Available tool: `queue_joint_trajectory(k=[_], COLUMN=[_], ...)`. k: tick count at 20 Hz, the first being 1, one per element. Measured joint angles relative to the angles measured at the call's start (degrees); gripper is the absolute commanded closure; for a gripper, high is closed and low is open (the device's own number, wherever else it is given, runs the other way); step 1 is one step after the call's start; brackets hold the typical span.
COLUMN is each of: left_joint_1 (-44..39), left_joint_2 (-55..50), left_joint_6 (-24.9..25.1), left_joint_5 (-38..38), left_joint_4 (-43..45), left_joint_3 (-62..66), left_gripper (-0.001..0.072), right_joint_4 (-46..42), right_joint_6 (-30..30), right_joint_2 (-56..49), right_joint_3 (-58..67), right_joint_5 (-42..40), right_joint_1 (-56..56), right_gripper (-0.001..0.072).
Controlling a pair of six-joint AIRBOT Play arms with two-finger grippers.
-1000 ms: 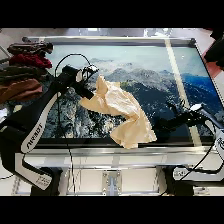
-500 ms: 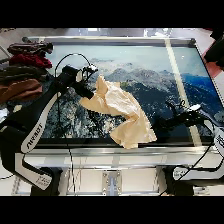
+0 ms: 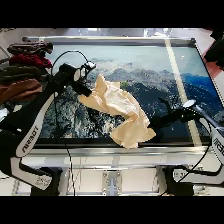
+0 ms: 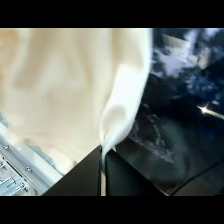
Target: Fold the shirts.
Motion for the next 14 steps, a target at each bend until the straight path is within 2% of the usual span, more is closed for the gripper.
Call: queue_joint_trajectory(k=[4,7,11,14], left_joint_1=[1.6,2.6,2.9,3.0], left_joint_2=[12.4,26.1,44.4,53.2], left_joint_6=[-4.0,-7.3,-14.1,-18.6], left_joint_5=[-1.4,-4.3,-5.2,-5.6], left_joint_4=[5.4,7.1,6.9,6.6], left_joint_3=[0.0,0.1,0.1,0.0], left_gripper=[0.0692,0.0692,0.0693,0.0693], right_joint_4=[-0.2,-3.8,-9.3,-11.3], right_joint_6=[4.9,9.5,14.1,15.4], right_joint_2=[14.6,27.4,39.9,42.6], right_joint_3=[10.4,22.5,41.0,49.5], right_joint_5=[6.4,9.1,5.7,2.2], right_joint_1=[0.3,0.3,0.3,0.3], right_gripper=[0.0698,0.0699,0.0699,0.0698])
